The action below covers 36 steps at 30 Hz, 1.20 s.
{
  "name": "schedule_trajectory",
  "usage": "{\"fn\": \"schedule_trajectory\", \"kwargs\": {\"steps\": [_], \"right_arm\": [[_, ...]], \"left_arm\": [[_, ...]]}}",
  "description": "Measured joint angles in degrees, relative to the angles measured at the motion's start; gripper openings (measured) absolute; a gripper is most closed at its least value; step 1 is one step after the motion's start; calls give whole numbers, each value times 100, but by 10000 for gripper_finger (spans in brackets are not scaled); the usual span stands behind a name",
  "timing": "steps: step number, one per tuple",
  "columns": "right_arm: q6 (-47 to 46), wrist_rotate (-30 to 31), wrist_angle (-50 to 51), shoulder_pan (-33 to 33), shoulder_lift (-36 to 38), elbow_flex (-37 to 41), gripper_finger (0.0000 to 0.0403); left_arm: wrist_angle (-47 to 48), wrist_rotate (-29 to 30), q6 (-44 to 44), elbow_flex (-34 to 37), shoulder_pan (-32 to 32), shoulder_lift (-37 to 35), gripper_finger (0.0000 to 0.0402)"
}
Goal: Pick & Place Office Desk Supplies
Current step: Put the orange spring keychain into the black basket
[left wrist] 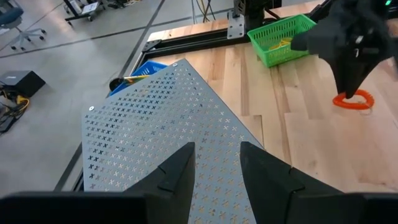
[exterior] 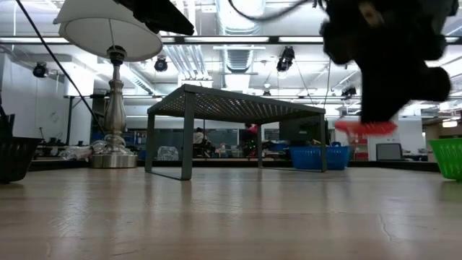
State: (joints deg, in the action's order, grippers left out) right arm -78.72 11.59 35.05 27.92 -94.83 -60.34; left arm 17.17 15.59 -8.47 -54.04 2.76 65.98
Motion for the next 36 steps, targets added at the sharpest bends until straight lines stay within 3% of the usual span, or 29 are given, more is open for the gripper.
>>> {"fn": "schedule_trajectory", "kwargs": {"steps": [5,11,16,24,36], "right_arm": [[673,943,-217,2,249,-15,25],[1446,2471,-439,0,527,-11,25],[1556,3859,-444,4,692,-11,25],[2247,4335,-607,2,807,-11,24],[4574,4415,-2561,-249,809,-39,24]], "left_arm": [[5,-2,0,-2,0,0,134],[46,-2,0,-2,0,0,134],[48,-1,0,-2,0,0,134],[50,-2,-2,-2,0,0,134],[53,-2,-1,-2,0,0,134]]}}
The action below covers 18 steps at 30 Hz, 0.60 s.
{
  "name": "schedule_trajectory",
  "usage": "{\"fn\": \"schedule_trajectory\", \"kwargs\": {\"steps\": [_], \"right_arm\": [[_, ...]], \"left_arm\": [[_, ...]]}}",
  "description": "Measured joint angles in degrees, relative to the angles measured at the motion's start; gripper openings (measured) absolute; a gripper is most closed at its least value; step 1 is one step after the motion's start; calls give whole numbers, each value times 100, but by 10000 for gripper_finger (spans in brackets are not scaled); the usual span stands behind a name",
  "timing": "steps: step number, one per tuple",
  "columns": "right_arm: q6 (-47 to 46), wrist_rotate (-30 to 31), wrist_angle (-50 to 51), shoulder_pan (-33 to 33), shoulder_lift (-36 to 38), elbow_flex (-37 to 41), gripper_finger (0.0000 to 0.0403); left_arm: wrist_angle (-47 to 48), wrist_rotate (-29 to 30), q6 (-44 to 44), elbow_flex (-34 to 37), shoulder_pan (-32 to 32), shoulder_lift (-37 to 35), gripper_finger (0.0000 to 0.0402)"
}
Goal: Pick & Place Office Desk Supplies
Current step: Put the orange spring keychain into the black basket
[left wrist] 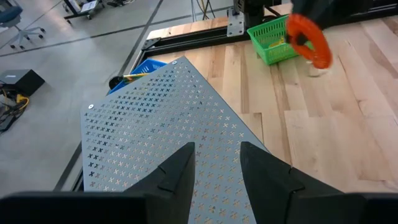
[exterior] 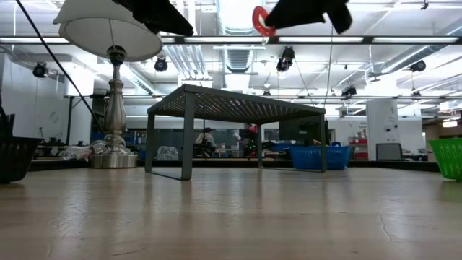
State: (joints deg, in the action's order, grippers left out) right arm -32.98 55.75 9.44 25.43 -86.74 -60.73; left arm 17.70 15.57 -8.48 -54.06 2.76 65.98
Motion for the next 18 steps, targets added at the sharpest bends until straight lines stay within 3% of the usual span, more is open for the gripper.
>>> {"fn": "schedule_trajectory", "kwargs": {"steps": [5,18], "right_arm": [[489,136,-75,-341,0,-90,24],[639,125,-136,-741,-151,-90,24]], "left_arm": [[2,0,1,0,0,0,134],[-31,0,-36,0,0,1,134]]}}
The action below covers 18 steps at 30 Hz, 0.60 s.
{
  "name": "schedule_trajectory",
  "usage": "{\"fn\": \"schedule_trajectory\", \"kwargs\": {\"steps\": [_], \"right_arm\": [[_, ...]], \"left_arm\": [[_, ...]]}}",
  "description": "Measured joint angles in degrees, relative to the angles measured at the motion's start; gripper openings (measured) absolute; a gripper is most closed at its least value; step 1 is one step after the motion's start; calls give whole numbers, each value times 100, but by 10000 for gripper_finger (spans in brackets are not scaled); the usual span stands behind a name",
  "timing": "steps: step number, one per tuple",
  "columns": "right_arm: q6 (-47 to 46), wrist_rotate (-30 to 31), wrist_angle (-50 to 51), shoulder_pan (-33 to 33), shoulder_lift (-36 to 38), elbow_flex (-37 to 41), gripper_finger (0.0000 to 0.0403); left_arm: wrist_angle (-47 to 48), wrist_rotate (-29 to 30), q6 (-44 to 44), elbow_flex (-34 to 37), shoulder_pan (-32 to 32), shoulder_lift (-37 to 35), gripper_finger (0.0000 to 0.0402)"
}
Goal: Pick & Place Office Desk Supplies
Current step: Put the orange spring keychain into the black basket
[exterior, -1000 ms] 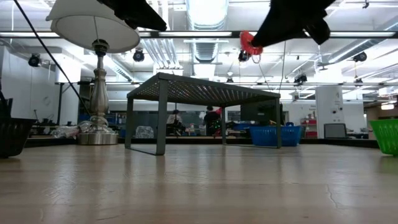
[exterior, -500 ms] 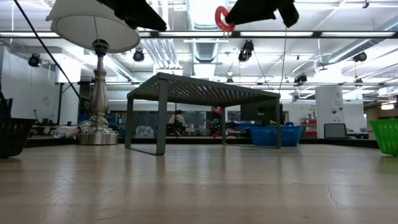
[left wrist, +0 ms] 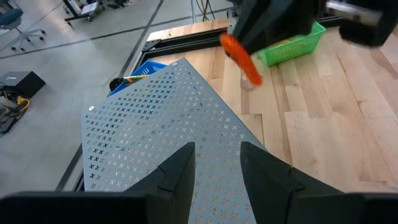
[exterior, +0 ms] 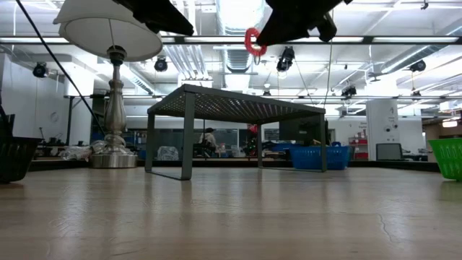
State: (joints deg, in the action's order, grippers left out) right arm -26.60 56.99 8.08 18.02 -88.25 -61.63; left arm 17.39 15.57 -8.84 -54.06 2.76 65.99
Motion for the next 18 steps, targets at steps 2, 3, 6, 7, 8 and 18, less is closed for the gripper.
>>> {"fn": "schedule_trajectory", "kwargs": {"steps": [2,3,6,7,8,18], "right_arm": [[174,-16,-58,-11,-70,2,24],[203,-14,-90,-9,-86,0,24],[403,-6,-235,-9,-156,2,24],[468,2,-319,-14,-175,0,24],[526,0,-335,-13,-180,0,24],[606,2,-482,-20,-186,0,24]], "left_arm": [[-46,0,4,0,0,16,134],[-48,-2,30,0,0,18,134],[-192,-45,393,-2,9,80,134],[-194,-60,567,-2,9,99,134],[-232,-62,756,-2,9,140,134],[-591,-370,1487,-2,13,522,134]]}}
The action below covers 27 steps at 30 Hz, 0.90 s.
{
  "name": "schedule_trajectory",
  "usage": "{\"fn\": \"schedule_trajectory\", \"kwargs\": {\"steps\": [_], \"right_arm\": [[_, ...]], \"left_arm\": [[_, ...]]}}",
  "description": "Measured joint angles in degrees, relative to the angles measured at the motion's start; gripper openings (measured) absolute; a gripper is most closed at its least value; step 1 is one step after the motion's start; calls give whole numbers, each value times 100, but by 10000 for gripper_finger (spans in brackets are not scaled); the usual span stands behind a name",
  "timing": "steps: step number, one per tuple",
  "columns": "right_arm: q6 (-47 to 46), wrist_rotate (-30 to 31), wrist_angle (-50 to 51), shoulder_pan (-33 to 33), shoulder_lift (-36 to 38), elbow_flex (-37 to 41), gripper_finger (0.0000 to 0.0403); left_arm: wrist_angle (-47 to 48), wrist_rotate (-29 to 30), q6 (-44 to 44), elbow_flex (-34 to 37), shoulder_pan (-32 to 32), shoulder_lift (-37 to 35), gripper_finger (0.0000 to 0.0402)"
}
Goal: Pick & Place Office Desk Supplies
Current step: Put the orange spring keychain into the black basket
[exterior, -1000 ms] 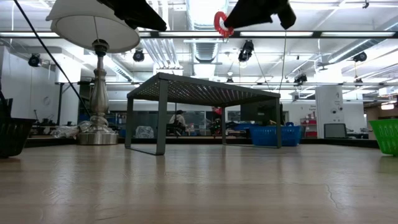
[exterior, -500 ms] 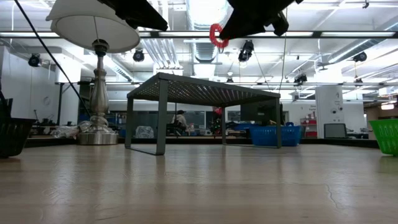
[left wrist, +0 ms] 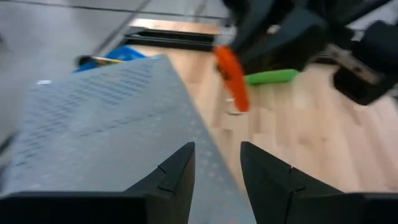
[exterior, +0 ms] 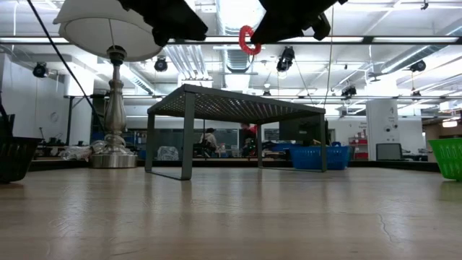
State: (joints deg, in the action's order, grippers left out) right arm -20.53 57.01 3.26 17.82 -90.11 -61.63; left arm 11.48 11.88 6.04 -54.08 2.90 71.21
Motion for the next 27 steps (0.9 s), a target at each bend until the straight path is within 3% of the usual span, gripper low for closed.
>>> {"fn": "schedule_trajectory", "kwargs": {"steps": [5,11,27], "right_arm": [[29,-2,-45,2,0,0,24],[105,-4,-89,2,0,0,24],[147,-63,-243,2,0,0,24]], "left_arm": [[-706,-757,413,0,4,357,134],[-1171,-808,1915,0,-152,439,134],[-1566,-808,1905,0,-289,548,134]]}}
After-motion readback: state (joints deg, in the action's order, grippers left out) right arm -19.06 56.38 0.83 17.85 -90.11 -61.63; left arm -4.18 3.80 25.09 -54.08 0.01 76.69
